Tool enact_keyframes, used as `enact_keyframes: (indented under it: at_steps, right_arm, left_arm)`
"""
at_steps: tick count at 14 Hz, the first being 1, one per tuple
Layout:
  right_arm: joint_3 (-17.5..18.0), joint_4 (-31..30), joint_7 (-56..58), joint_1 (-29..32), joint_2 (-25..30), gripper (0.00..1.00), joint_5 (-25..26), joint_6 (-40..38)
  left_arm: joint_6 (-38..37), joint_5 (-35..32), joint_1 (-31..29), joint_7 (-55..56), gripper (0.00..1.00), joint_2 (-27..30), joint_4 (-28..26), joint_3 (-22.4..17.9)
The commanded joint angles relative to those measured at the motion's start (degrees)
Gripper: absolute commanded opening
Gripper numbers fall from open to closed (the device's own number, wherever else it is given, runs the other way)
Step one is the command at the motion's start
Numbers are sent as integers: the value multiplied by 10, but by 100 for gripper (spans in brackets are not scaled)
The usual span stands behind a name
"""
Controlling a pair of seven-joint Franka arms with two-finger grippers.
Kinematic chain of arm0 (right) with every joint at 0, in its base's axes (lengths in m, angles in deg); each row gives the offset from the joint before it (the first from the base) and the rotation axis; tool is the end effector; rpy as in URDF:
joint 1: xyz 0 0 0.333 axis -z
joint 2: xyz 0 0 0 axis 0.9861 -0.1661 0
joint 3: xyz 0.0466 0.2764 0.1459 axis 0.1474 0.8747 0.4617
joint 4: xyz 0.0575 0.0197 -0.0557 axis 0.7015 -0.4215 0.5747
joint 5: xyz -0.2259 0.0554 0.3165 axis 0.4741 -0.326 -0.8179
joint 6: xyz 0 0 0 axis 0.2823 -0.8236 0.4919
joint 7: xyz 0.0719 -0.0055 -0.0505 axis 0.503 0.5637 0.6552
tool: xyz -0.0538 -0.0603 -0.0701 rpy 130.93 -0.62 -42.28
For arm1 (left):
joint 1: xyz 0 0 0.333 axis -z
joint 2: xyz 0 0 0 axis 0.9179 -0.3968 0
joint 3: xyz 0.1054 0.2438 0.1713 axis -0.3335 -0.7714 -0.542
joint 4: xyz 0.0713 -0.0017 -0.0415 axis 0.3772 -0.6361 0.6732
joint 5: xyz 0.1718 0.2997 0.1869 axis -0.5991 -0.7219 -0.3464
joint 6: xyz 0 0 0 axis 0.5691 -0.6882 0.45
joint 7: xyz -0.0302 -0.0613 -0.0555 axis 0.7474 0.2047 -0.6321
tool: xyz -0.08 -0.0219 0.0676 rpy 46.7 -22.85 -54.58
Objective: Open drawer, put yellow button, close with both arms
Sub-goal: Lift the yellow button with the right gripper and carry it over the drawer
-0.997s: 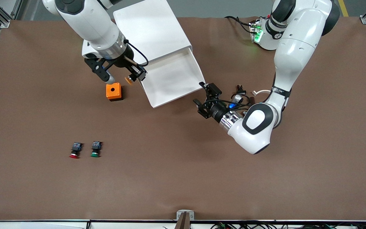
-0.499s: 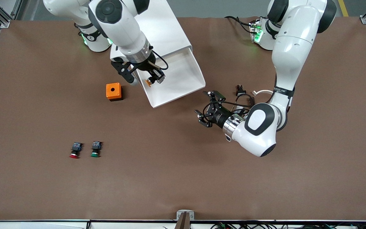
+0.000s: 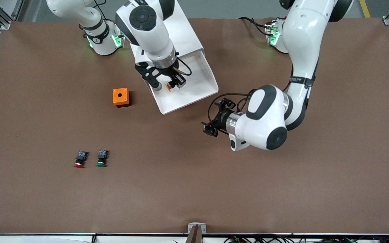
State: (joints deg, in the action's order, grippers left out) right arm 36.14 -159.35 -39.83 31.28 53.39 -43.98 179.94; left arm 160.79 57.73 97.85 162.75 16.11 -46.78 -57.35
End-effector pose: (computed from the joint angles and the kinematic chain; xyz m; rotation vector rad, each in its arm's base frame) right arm 0.4244 0.4382 0.4456 -2.7429 1.2640 0.1590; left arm 0.6091 -0.4037 0.3793 2.4356 1.3411 -0.9557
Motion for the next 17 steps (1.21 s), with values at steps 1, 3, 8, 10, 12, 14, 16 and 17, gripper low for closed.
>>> enact_keyframes:
  at_steps: [1, 3, 8, 10, 12, 14, 16, 17]
  right_arm:
    - [-6, 9, -30, -14, -15, 0, 14, 14]
    - [-6, 10, -40, -21, -21, 0, 24, 16]
    - [-6, 17, -84, -49, -40, 0, 34, 36]
    - [-6, 25, -93, -55, -48, 0, 48, 36]
    - [-6, 25, -94, -55, -48, 0, 48, 36]
    - [-6, 30, -93, -53, -48, 29, 48, 32]
    - [-7, 37, -89, -50, -47, 99, 49, 29]
    - [-8, 45, -82, -46, -47, 100, 50, 29]
  left_arm:
    - [38, -67, 26, -34, 100, 37, -14, -13]
    - [70, -146, 45, -38, 100, 49, -16, -11]
    - [105, -262, 74, -36, 100, 48, -18, -8]
    - [130, -330, 102, -33, 100, 48, -26, -8]
    - [139, -332, 120, -29, 100, 45, -27, -8]
    - [139, -335, 123, -34, 100, 42, -27, -8]
    - [139, -346, 125, -37, 100, 40, -27, -7]
    - [139, -348, 126, -34, 100, 40, -27, -9]
